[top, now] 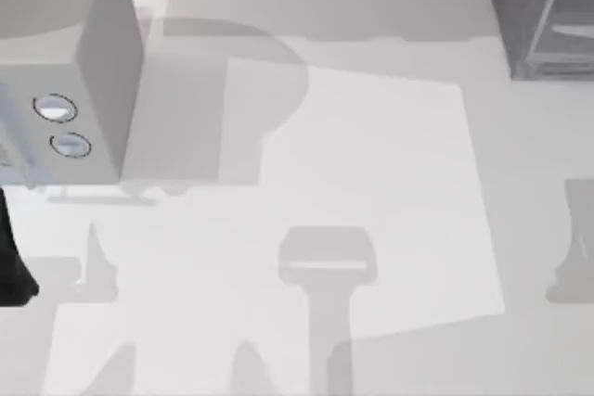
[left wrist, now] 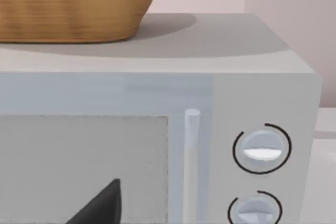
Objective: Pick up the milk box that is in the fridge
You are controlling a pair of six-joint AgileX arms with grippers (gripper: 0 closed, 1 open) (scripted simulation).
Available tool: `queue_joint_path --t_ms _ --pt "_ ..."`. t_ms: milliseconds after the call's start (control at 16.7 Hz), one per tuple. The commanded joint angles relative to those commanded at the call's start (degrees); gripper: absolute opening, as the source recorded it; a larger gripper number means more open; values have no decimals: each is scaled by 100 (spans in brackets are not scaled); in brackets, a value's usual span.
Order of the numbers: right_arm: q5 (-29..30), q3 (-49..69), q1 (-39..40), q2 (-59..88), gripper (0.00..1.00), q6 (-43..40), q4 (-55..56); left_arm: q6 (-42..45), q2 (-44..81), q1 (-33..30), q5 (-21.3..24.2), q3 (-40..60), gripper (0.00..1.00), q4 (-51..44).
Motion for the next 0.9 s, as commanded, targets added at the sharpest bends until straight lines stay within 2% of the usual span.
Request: queue_joint_path --t_ms 180,360,900 --pt "-260 68 -60 360 0 0 361 0 0 0 0 0 100 0" --pt "-837 227 -202 1272 0 3 1244 0 0 0 0 0 100 0" --pt "-3385 833 -820 5949 0 106 5124 0 0 0 0 0 100 0"
